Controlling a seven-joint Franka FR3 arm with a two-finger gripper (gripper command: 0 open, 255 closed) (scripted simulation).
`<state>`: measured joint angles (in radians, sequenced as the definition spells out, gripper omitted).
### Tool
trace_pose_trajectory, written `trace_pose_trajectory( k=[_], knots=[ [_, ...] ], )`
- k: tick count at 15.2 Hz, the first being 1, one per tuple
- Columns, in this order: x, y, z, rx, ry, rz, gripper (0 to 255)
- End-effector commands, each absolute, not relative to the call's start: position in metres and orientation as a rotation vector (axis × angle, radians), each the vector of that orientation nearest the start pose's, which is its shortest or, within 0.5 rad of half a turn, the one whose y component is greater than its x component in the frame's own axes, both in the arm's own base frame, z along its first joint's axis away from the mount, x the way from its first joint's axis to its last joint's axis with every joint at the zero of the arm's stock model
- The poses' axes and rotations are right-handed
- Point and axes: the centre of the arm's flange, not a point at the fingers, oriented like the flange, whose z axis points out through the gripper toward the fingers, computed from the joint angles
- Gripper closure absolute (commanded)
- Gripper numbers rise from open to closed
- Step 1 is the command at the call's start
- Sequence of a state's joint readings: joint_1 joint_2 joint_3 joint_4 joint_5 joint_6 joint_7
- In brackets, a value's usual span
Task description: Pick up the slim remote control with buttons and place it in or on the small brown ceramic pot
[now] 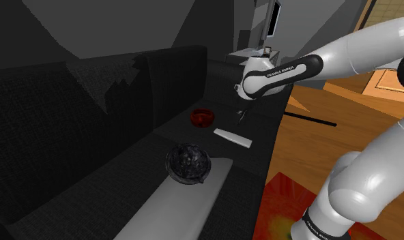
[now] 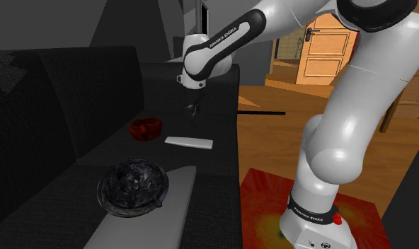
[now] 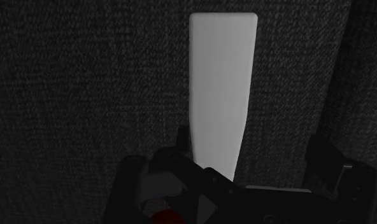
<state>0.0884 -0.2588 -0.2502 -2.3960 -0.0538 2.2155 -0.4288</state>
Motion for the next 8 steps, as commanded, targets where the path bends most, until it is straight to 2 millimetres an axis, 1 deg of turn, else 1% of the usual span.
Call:
trace_pose_trajectory(
  k=[1,3,8],
  knots=[
    [0.472,-0.080,0.394,-3.094,-0.518,-0.101,0],
    [0.486,-0.084,0.371,-3.082,-0.557,-0.085,0],
    [0.490,-0.084,0.346,-3.080,-0.564,-0.082,0]
  ],
)
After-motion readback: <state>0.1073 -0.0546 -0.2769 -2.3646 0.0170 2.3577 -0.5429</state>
